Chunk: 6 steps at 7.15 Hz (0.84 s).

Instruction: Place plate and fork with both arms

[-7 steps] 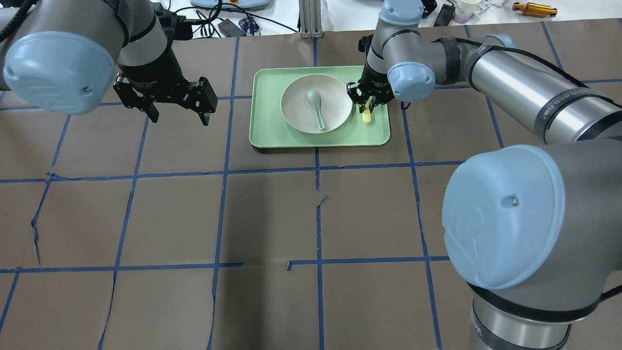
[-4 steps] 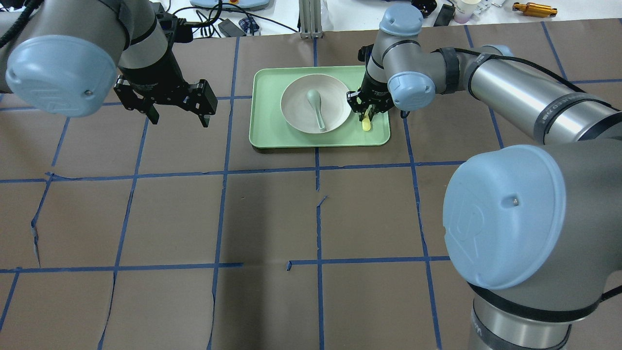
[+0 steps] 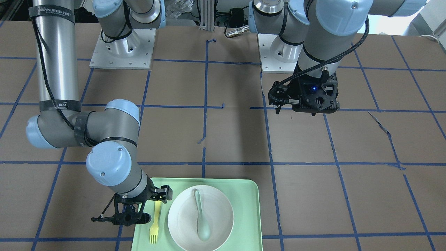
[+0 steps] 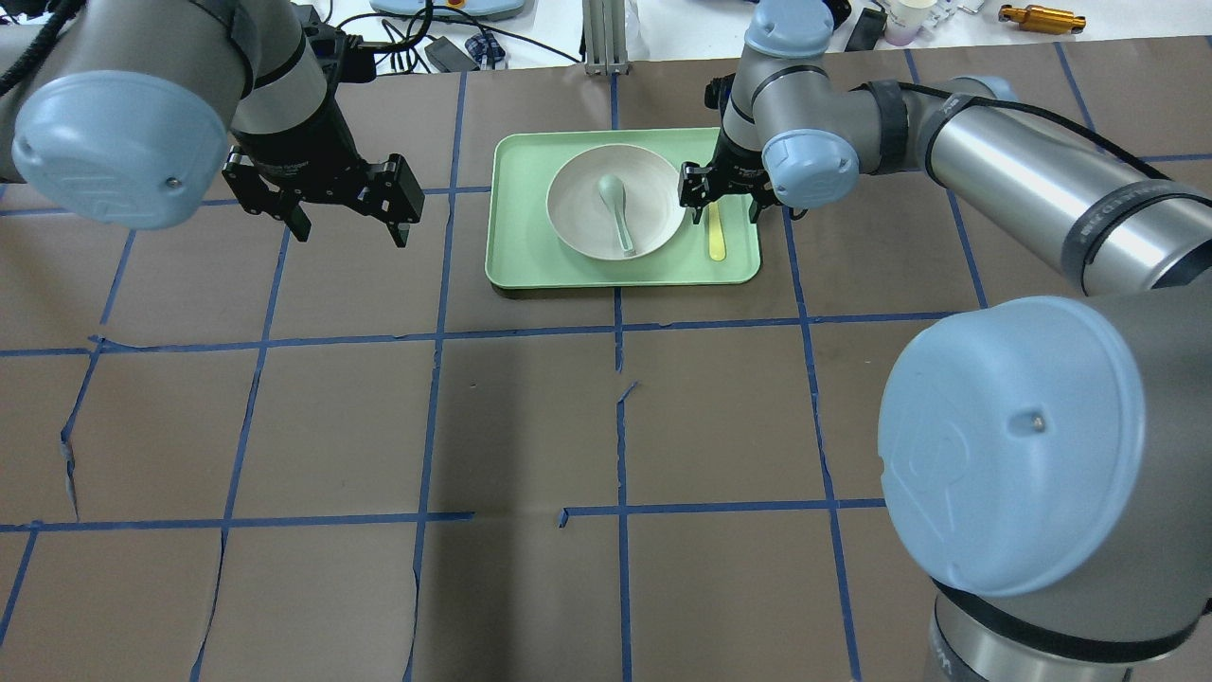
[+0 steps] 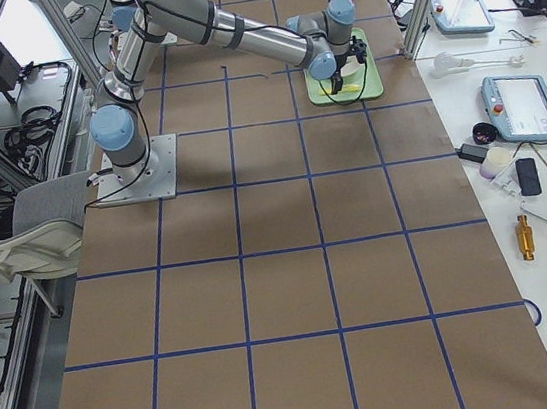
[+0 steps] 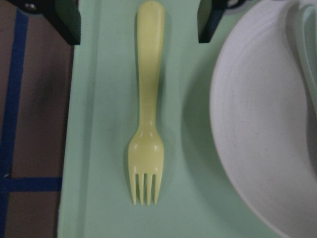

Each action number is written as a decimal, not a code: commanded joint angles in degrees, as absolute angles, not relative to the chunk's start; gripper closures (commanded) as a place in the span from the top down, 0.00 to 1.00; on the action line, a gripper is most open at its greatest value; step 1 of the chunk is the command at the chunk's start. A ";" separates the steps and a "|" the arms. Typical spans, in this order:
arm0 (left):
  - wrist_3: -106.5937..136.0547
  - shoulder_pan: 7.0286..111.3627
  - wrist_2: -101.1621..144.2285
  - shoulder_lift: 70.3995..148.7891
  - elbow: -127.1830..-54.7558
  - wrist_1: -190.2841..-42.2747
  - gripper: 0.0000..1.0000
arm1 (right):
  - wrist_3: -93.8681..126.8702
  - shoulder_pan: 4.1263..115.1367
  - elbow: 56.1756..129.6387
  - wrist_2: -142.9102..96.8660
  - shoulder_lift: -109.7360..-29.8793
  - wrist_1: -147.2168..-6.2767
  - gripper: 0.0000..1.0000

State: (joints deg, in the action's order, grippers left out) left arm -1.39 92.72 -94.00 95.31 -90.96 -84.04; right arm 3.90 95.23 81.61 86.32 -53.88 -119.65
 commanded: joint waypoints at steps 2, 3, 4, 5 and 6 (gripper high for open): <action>-1.41 92.72 -93.96 95.36 -90.97 -84.02 1.00 | 0.00 94.66 81.74 89.81 -64.74 -108.85 0.98; -1.41 92.72 -93.96 95.10 -90.97 -84.02 1.00 | -0.09 92.57 81.74 91.30 -69.04 -103.68 1.00; -1.41 92.38 -93.69 94.75 -90.88 -84.11 1.00 | 0.00 90.55 81.74 90.80 -74.30 -97.79 1.00; -1.23 92.63 -89.51 94.66 -90.44 -84.29 1.00 | 0.09 90.09 81.74 90.88 -78.27 -95.04 1.00; -2.01 92.20 -89.65 94.31 -90.18 -84.64 1.00 | 0.26 90.35 81.83 90.62 -80.49 -94.05 1.00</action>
State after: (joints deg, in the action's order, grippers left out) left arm -1.48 92.48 -90.89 94.64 -90.52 -84.30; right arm 0.11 90.60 81.76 90.77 -76.73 -96.60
